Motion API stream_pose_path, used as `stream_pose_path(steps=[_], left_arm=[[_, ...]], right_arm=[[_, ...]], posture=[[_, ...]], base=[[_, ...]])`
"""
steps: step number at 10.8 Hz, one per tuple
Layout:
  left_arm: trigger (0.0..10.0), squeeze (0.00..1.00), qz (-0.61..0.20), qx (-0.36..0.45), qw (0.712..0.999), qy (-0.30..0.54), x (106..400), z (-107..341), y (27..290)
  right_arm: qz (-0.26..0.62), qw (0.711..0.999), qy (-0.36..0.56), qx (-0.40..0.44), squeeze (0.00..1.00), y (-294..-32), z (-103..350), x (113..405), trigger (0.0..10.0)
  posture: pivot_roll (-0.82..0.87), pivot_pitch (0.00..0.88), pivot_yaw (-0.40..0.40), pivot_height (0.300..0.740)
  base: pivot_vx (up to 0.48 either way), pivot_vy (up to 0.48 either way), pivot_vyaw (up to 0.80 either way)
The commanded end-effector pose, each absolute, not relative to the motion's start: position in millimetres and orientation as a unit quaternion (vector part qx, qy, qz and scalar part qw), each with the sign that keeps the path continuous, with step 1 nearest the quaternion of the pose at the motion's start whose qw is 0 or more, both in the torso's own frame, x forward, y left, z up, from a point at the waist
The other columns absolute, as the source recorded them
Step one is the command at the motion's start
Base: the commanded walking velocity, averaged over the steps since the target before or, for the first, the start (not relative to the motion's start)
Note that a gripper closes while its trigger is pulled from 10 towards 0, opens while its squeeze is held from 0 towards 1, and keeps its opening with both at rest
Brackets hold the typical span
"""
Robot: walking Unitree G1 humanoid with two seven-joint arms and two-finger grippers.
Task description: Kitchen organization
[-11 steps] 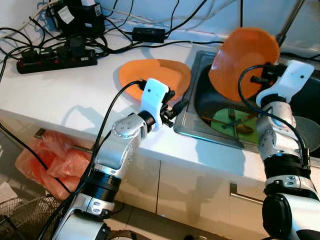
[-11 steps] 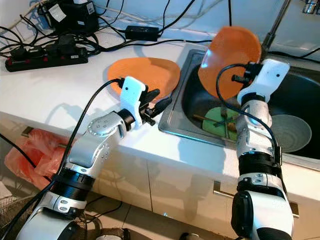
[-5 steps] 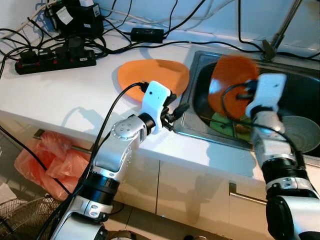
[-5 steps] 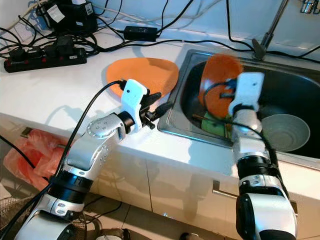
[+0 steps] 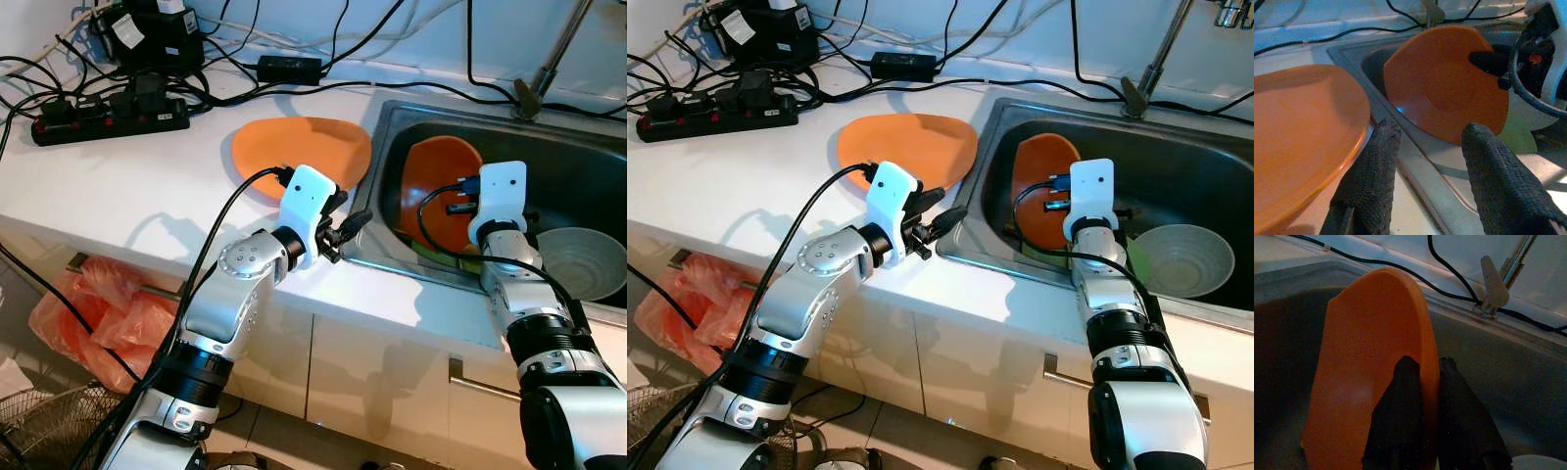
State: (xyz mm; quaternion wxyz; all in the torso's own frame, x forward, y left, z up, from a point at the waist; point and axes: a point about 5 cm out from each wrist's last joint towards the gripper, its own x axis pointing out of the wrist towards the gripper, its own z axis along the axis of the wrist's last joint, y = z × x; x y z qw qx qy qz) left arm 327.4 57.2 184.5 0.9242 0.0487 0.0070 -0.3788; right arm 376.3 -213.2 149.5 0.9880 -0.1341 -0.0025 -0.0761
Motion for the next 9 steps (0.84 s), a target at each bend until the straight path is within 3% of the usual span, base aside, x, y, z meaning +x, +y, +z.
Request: stream_pose_path(steps=[1,2,6,7,8,9], left_arm=[[10.0,0.0,-0.384,0.055,0.922,0.007,324.6,185.4,56.2],[10.0,0.0,-0.385,0.055,0.921,0.007,324.4,185.2,56.1],[10.0,0.0,-0.386,0.056,0.921,0.01,323.9,184.1,55.5],[10.0,0.0,-0.386,0.056,0.921,0.01,323.8,184.3,55.4],[10.0,0.0,-0.387,0.056,0.92,0.01,323.4,184.1,54.8],[10.0,0.0,-0.388,0.056,0.92,0.009,323.1,184.2,54.4]], right_arm=[[-0.067,0.989,0.002,-0.129,0.26,-209.7,147.1,377.2,10.0],[-0.066,0.989,0.003,-0.129,0.73,-209.2,146.9,377.4,10.0],[-0.06,0.991,0.005,-0.123,0.67,-206.8,145.5,378.0,10.0],[-0.057,0.991,0.003,-0.123,0.7,-206.1,146.4,378.4,10.0],[-0.055,0.991,0.0,-0.124,0.41,-205.4,147.3,378.6,10.0],[-0.052,0.991,-0.012,-0.121,0.0,-203.9,150.5,379.1,10.0]], posture=[[0.1,0.088,-0.006,0.74],[0.1,0.088,-0.006,0.74],[0.1,0.088,-0.009,0.74],[0.1,0.089,-0.009,0.74],[0.1,0.088,-0.009,0.74],[0.1,0.088,-0.009,0.74]], base=[[0.0,0.0,0.0],[0.0,0.0,0.0],[0.0,0.0,0.0],[0.0,0.0,0.0],[0.0,0.0,0.0],[0.0,0.0,0.0]])
